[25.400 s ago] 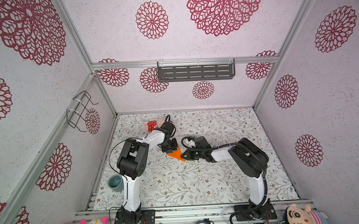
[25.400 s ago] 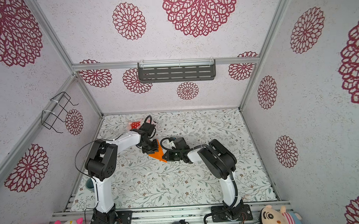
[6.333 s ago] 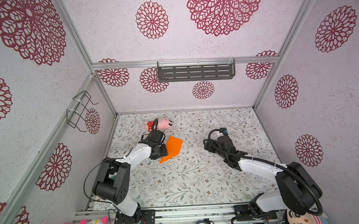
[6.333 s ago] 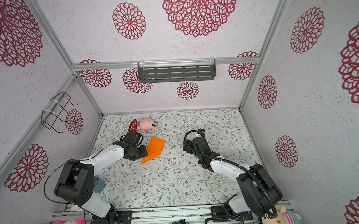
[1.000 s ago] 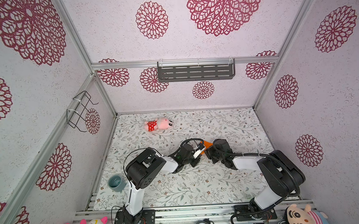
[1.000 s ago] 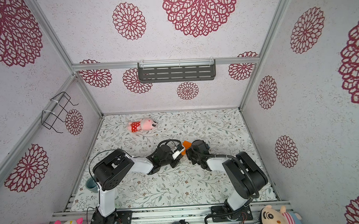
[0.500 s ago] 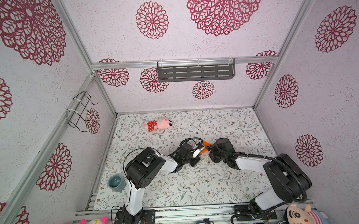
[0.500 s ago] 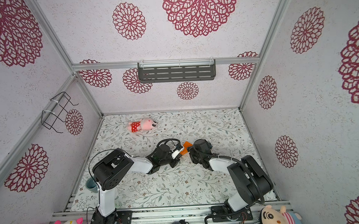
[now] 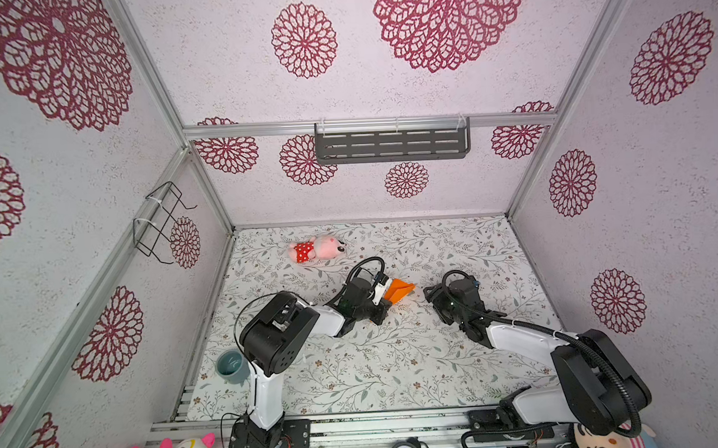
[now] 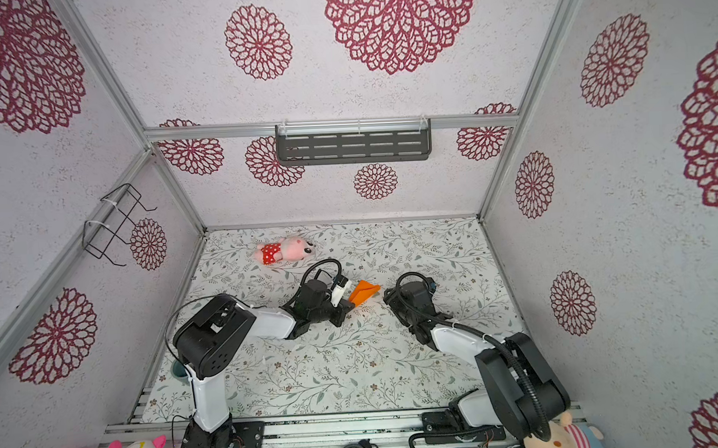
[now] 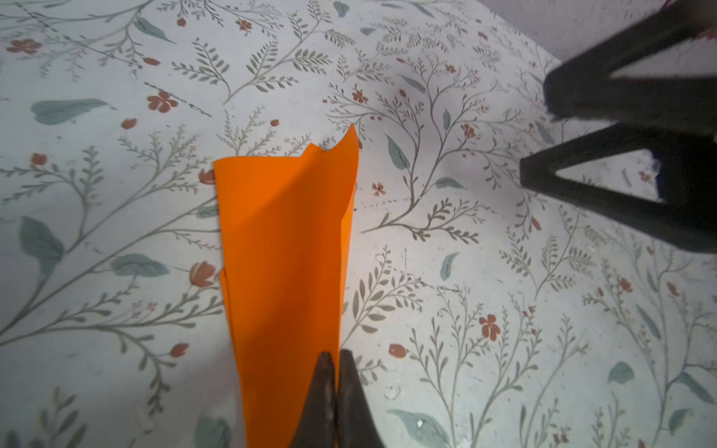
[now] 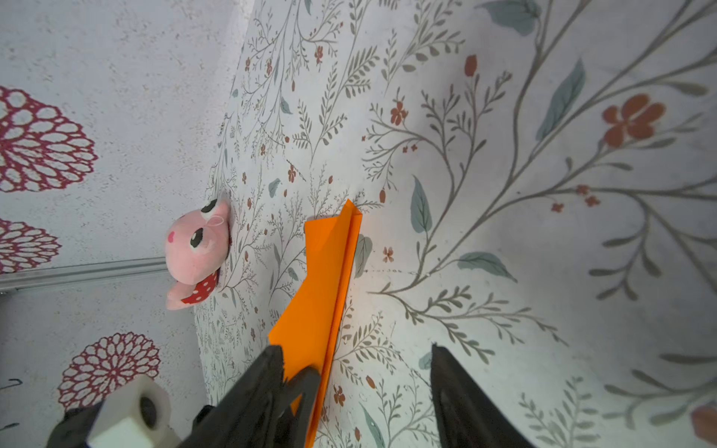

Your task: Fold a paper plane with a square sheet of paper (pick it up from the middle)

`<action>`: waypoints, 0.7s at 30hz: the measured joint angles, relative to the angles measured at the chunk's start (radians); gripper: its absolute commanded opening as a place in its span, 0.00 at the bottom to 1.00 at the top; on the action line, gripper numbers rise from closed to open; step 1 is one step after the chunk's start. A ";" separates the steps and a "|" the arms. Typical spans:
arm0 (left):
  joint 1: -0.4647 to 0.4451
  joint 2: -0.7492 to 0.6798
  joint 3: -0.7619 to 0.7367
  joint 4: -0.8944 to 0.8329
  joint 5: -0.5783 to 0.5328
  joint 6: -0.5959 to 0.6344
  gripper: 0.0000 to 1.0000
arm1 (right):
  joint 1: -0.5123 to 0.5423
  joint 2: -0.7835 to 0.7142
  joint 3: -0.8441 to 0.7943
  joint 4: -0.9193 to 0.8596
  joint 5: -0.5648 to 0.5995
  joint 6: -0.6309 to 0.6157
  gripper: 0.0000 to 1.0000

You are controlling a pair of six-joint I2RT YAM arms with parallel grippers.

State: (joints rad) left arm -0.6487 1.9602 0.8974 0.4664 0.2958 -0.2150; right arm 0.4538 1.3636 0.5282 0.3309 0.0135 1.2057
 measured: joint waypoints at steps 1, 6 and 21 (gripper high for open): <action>0.010 -0.007 0.000 0.000 0.013 -0.028 0.00 | 0.000 0.003 -0.003 0.019 -0.011 -0.021 0.63; 0.049 -0.015 -0.007 0.008 0.073 -0.149 0.00 | 0.000 0.069 -0.001 0.130 -0.074 -0.089 0.59; 0.109 -0.015 -0.019 -0.008 0.211 -0.391 0.00 | 0.029 0.361 0.124 0.354 -0.306 -0.194 0.50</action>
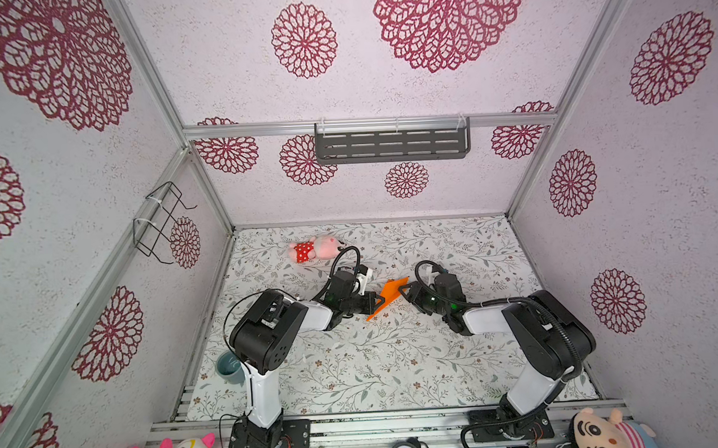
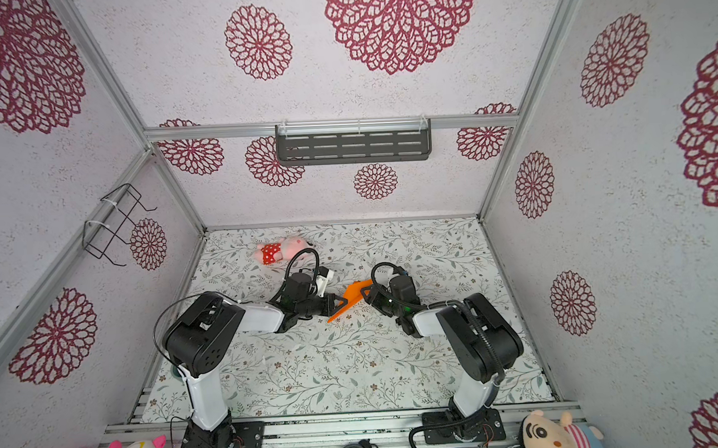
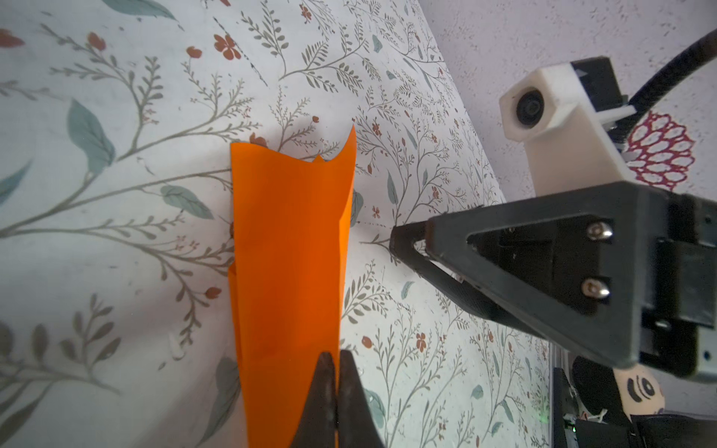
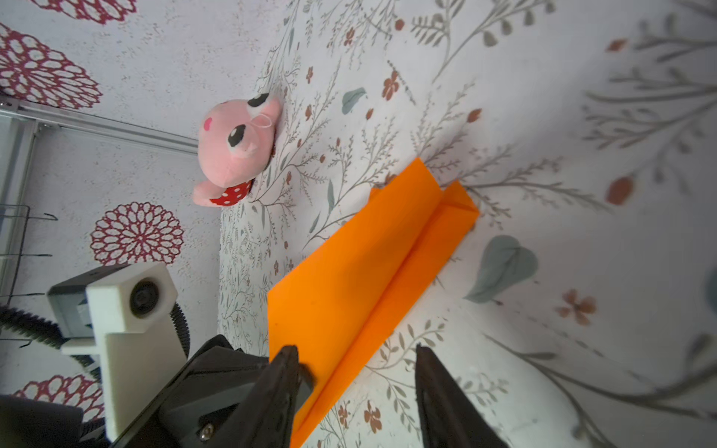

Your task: Fold a paper plane with a square sheet of paper (pick it up from the middle)

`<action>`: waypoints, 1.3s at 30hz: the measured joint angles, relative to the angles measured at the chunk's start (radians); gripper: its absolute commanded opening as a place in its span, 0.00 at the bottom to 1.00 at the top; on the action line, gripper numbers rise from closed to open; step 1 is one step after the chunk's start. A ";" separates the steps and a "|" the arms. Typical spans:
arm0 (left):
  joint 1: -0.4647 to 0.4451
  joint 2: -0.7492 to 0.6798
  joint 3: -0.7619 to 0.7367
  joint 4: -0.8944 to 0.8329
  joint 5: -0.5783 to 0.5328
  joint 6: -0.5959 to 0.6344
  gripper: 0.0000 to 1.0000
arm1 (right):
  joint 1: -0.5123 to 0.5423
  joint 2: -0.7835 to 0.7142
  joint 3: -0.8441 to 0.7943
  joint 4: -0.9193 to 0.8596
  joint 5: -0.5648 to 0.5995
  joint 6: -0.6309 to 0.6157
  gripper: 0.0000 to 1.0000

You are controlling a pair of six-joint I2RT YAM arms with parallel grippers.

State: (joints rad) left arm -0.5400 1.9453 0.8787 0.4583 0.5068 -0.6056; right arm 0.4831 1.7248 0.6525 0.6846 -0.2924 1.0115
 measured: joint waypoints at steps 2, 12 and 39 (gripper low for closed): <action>0.003 0.000 0.001 -0.014 0.008 -0.019 0.00 | 0.010 0.018 0.016 0.011 -0.023 -0.016 0.50; 0.024 0.000 0.003 -0.031 0.027 -0.114 0.00 | 0.035 0.110 0.080 0.071 -0.127 -0.050 0.46; 0.056 0.053 0.016 -0.079 0.030 -0.205 0.00 | 0.043 0.254 0.190 0.125 -0.213 -0.046 0.43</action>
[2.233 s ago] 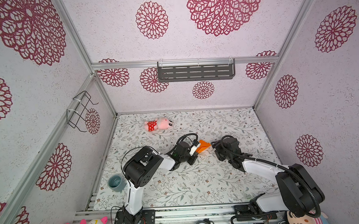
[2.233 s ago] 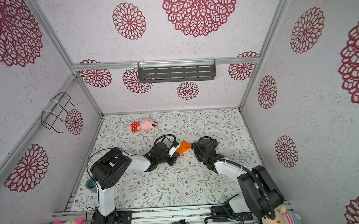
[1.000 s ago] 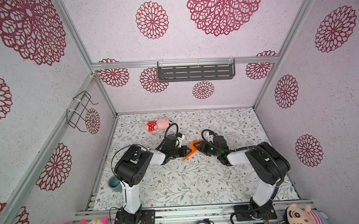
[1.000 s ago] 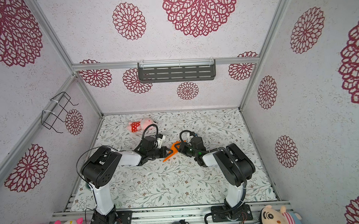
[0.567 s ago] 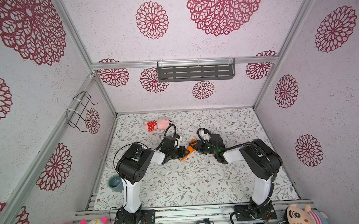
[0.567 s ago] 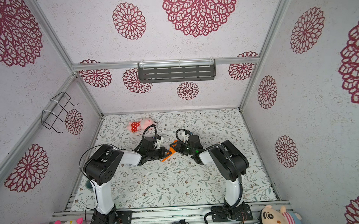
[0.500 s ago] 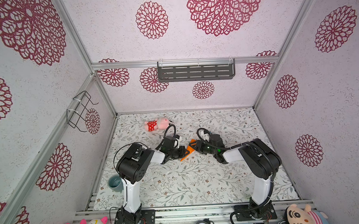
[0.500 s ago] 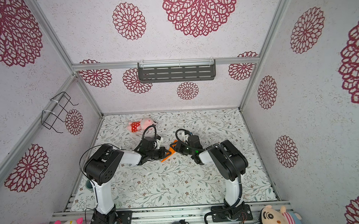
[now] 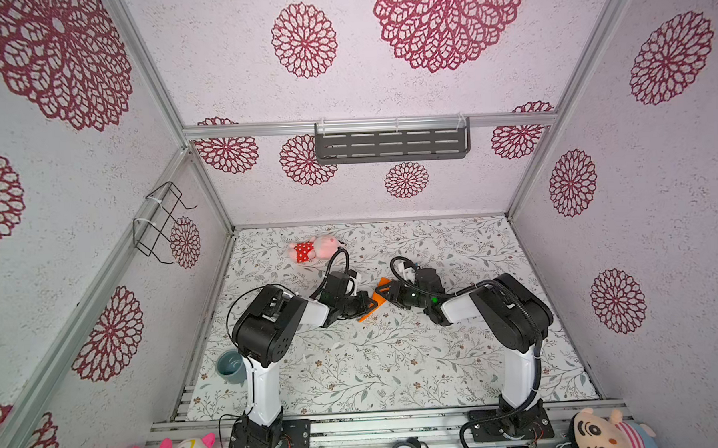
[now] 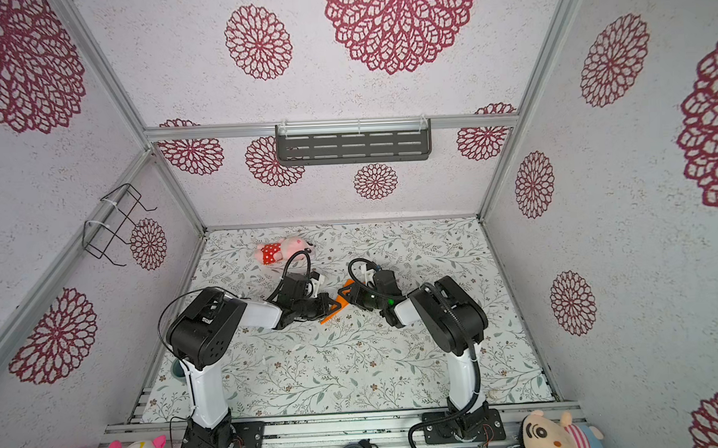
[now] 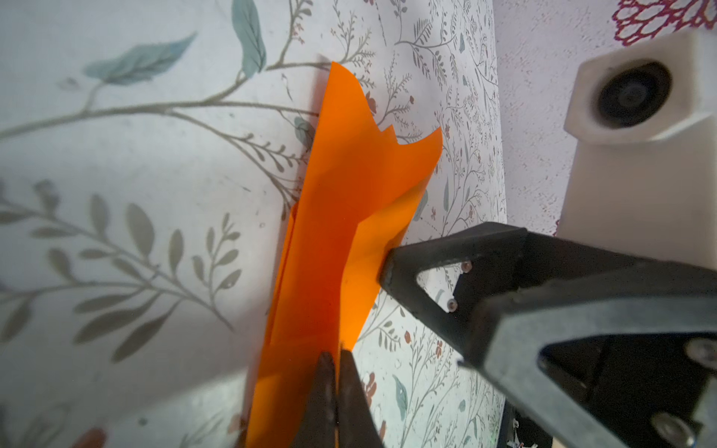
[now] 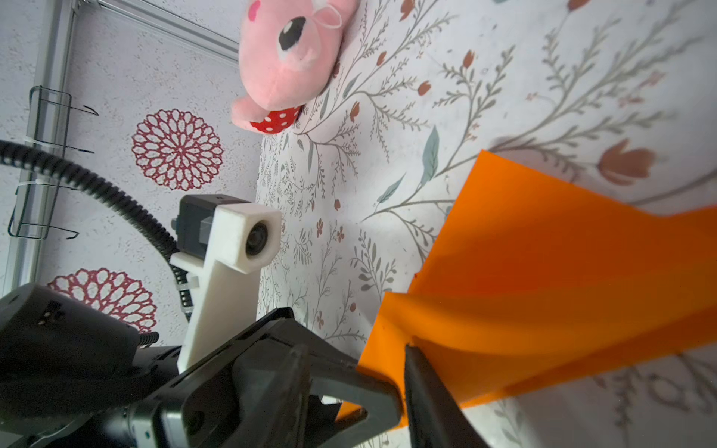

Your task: Fold a paper plane with a square sheet of paper (pick it up from the middle)

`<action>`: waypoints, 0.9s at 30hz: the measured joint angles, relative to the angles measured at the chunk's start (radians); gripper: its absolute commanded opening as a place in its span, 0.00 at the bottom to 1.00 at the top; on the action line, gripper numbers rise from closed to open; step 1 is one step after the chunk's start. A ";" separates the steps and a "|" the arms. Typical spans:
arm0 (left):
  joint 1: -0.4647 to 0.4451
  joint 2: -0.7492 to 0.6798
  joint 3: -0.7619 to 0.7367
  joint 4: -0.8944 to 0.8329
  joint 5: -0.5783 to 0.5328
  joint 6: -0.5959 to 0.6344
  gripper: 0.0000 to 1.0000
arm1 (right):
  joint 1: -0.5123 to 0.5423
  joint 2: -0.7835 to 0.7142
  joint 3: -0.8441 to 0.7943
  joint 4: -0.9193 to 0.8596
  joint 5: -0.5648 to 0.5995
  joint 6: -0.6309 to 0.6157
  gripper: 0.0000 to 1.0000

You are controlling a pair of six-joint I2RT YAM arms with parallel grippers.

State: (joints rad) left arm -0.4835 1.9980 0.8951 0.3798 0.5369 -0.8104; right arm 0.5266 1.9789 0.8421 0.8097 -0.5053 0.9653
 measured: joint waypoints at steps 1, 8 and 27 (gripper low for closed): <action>0.000 0.000 0.000 0.000 0.000 -0.002 0.00 | 0.000 0.004 0.004 -0.002 0.001 0.000 0.42; 0.003 0.007 0.000 0.000 0.003 -0.009 0.00 | 0.000 0.033 0.022 -0.025 0.005 0.000 0.41; 0.009 -0.016 0.000 -0.029 0.006 -0.012 0.23 | 0.000 0.047 0.050 -0.092 0.024 0.005 0.40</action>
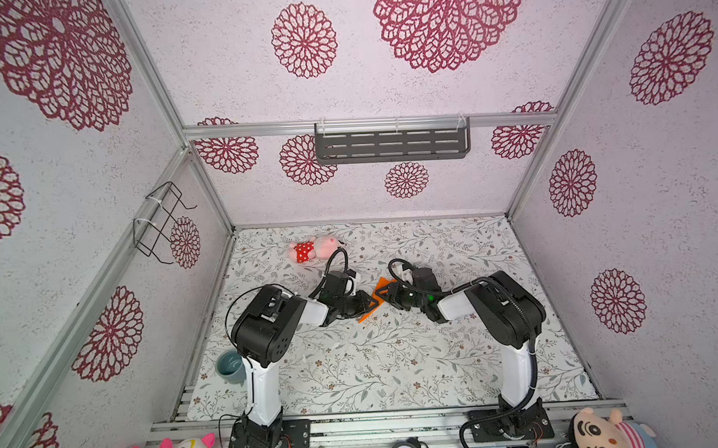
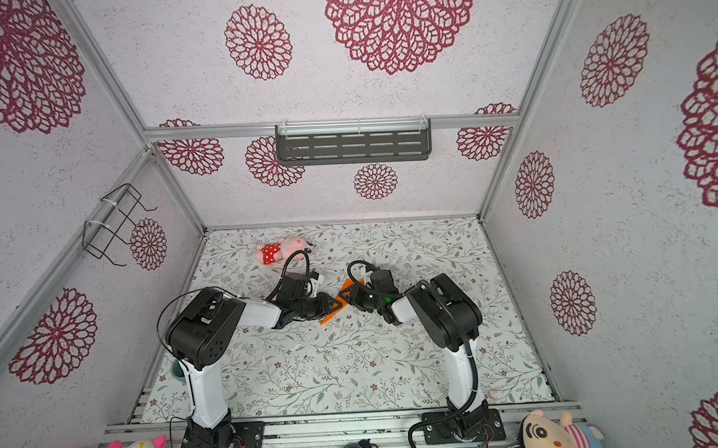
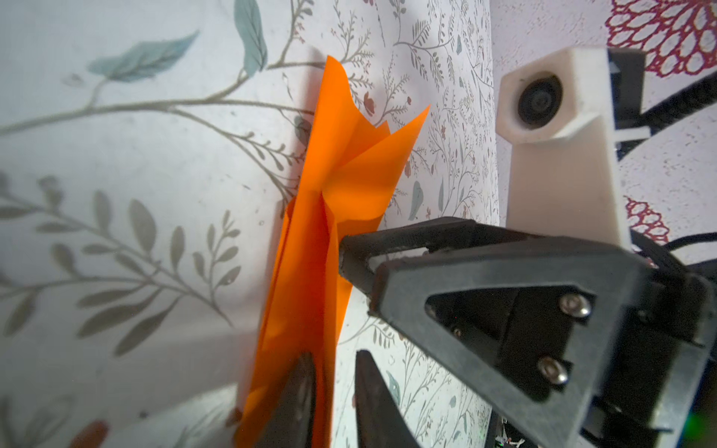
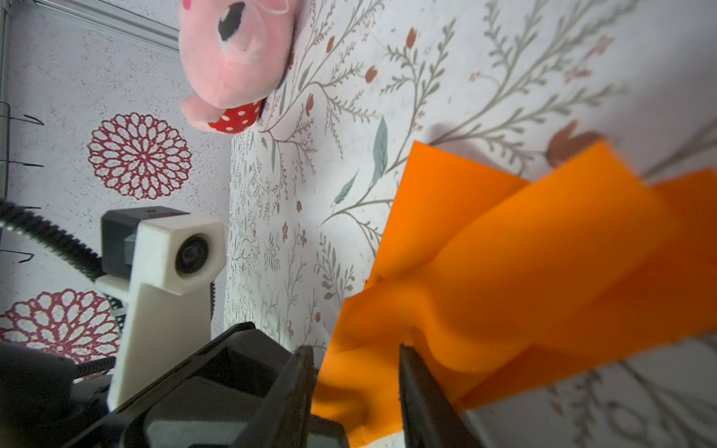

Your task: Fold a paper plane with a square sheet of paper (pick it up from the middle)

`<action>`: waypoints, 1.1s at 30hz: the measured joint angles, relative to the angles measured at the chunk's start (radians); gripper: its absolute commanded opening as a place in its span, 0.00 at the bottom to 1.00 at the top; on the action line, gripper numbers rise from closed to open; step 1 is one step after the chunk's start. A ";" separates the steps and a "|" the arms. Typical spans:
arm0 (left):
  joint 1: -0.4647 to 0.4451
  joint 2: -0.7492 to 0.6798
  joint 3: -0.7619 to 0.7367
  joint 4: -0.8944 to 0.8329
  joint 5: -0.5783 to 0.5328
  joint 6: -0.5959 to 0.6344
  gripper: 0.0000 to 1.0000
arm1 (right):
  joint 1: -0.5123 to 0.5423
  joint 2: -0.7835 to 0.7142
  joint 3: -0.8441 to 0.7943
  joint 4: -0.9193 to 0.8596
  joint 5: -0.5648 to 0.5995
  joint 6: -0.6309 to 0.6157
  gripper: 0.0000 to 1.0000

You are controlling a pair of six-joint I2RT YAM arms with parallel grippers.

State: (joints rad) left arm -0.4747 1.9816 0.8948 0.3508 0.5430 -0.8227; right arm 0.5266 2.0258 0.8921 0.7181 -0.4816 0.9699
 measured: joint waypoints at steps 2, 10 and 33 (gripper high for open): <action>0.005 -0.023 -0.010 -0.031 -0.007 0.003 0.23 | 0.000 0.002 0.002 -0.001 0.002 0.000 0.41; 0.015 -0.073 -0.020 -0.150 -0.019 0.037 0.20 | 0.000 0.003 0.003 0.000 0.005 0.001 0.40; 0.008 -0.077 0.037 -0.322 -0.060 0.115 0.12 | 0.000 0.015 0.009 0.010 0.004 0.021 0.38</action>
State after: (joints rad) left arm -0.4667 1.9045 0.9318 0.0284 0.4828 -0.7074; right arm 0.5266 2.0407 0.9009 0.7280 -0.4774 0.9913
